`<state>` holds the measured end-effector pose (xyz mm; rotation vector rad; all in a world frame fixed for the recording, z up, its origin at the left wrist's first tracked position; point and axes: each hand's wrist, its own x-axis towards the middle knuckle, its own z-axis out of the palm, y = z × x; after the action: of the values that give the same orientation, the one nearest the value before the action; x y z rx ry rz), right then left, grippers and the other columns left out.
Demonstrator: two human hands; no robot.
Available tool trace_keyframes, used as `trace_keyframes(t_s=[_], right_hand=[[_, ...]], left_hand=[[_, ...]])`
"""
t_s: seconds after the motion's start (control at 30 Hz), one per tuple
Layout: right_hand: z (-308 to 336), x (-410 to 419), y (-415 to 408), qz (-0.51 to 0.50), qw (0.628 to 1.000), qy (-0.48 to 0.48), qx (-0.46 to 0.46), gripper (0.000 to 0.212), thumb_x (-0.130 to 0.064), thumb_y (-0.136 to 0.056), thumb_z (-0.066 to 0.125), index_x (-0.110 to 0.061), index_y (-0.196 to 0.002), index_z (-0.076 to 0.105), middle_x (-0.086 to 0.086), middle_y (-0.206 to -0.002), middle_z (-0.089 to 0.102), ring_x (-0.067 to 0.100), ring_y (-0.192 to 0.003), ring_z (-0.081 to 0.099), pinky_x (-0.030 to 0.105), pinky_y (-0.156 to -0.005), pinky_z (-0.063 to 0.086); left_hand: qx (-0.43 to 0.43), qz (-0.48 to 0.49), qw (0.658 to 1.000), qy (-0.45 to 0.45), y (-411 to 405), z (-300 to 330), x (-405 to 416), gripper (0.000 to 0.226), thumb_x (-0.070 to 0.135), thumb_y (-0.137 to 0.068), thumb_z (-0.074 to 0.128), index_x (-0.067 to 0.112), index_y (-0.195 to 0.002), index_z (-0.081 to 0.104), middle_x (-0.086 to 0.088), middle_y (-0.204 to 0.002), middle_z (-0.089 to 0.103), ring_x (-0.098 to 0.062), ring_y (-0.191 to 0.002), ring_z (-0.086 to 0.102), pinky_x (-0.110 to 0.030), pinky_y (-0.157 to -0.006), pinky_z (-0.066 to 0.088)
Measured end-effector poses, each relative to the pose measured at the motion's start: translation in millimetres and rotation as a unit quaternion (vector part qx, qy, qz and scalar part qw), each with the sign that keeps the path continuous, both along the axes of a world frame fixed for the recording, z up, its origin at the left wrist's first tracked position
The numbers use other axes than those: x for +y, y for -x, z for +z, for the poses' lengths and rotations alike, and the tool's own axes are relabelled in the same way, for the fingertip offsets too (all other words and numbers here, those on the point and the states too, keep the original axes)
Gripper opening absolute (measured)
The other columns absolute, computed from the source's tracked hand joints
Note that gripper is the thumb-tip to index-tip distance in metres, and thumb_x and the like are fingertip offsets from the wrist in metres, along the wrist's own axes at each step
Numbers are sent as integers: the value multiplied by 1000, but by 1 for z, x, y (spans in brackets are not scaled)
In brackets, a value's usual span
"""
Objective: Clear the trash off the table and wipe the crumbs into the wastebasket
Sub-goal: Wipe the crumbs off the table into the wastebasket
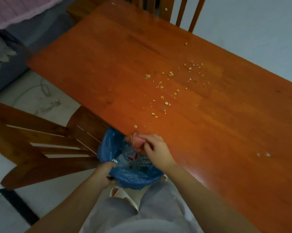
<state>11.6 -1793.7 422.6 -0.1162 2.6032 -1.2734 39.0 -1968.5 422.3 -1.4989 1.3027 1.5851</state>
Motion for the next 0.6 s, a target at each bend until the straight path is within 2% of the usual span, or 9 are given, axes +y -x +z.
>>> trace_keyframes(t_s=[0.03, 0.1, 0.13, 0.2, 0.27, 0.4, 0.47, 0.6], right_hand=[[6, 5, 16, -9, 998, 51, -23, 35, -4, -90, 46, -20, -116, 62, -12, -106, 60, 13, -106, 50, 27, -96, 38], [13, 32, 57, -101, 989, 110, -23, 34, 1, -90, 43, -14, -110, 65, -19, -97, 59, 19, -106, 56, 32, -97, 43], [14, 52, 82, -161, 982, 101, -9, 33, 2, -89, 42, -12, -110, 64, -13, -98, 61, 23, -107, 57, 34, -97, 44], [10, 94, 131, -248, 968, 28, 17, 35, -5, -87, 40, -8, -115, 61, 6, -110, 65, 30, -110, 56, 35, -97, 42], [2, 127, 172, -277, 960, -33, 11, 40, -8, -86, 38, -7, -122, 56, 16, -122, 61, 32, -115, 53, 34, -97, 40], [-16, 129, 199, -242, 963, -121, 3, 46, -13, -85, 36, -11, -128, 53, 21, -128, 53, 38, -120, 45, 39, -101, 36], [-22, 106, 186, -182, 974, -131, 28, 44, -12, -85, 37, -11, -125, 55, 23, -124, 54, 39, -117, 44, 38, -99, 34], [-24, 51, 131, -81, 987, -125, 68, 37, -9, -87, 45, -13, -122, 57, 16, -120, 57, 33, -110, 46, 34, -94, 34]], left_hand=[[2, 7, 1000, 3, 2, 2, 2, 31, -3, -92, 41, 0, -122, 45, -20, -81, 49, -36, -83, 56, -47, -78, 46], [10, 24, 1000, 3, 6, 2, 3, 29, -5, -92, 39, 0, -120, 46, -18, -80, 50, -33, -75, 53, -47, -74, 45], [11, 36, 999, 5, 7, 1, 3, 34, -6, -91, 39, 0, -124, 46, -18, -81, 51, -31, -72, 52, -47, -70, 46], [6, 52, 999, 16, 9, -4, 3, 43, -7, -90, 40, 0, -132, 42, -17, -84, 51, -30, -72, 51, -46, -65, 47], [0, 69, 997, 20, 10, -6, 5, 45, -7, -90, 41, 2, -135, 39, -16, -85, 49, -30, -73, 51, -47, -71, 47], [-5, 79, 996, 35, 9, -9, 7, 44, -6, -88, 43, 2, -131, 42, -14, -89, 52, -30, -77, 53, -46, -68, 51], [-5, 80, 996, 41, 9, -11, 7, 44, -6, -86, 43, 3, -130, 43, -15, -92, 53, -31, -82, 55, -48, -74, 51], [-10, 67, 997, 41, 7, -13, 1, 47, -5, -85, 44, 1, -132, 42, -23, -118, 53, -37, -96, 55, -52, -85, 51]])
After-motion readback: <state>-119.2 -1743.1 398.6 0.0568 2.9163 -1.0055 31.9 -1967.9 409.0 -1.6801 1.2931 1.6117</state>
